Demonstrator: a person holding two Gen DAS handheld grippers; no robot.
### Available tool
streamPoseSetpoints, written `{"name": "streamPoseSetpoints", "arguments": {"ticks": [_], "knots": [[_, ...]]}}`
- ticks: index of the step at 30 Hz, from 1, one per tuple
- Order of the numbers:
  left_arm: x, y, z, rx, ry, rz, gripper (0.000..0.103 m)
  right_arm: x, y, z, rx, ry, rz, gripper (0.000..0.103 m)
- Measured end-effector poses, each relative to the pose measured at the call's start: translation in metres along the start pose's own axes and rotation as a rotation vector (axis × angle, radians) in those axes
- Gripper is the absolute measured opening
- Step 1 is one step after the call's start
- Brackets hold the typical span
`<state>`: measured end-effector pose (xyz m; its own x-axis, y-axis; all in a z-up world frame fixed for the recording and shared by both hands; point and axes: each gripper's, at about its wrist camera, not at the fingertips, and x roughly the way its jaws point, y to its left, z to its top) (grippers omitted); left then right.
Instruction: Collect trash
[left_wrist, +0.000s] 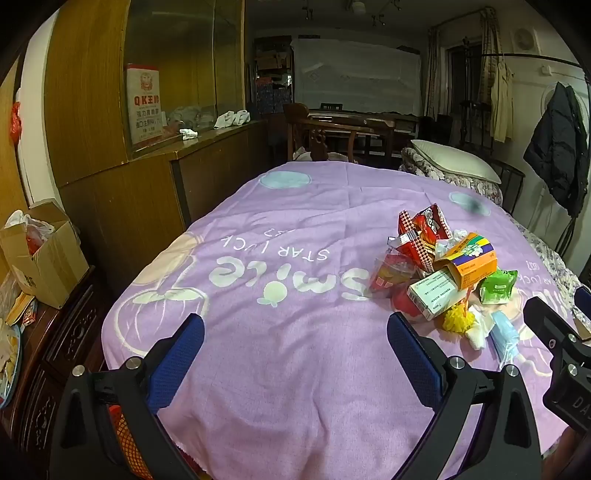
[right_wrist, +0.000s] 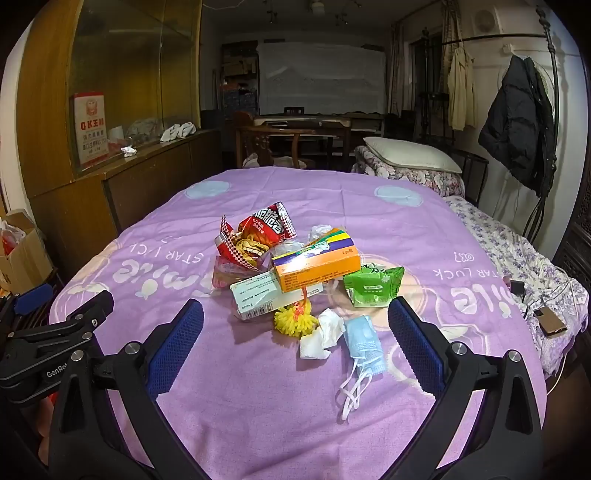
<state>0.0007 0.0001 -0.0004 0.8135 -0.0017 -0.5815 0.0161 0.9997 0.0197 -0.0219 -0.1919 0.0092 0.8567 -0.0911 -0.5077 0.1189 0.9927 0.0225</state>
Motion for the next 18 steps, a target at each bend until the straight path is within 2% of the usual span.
{"name": "streamPoseSetpoints", "arguments": {"ticks": [18], "knots": [[0.0002, -0.0001, 0.0000, 0.000, 0.007, 0.000, 0.097, 0.0004, 0.0001, -0.0004, 0.001, 0.001, 0.000, 0.096]]}}
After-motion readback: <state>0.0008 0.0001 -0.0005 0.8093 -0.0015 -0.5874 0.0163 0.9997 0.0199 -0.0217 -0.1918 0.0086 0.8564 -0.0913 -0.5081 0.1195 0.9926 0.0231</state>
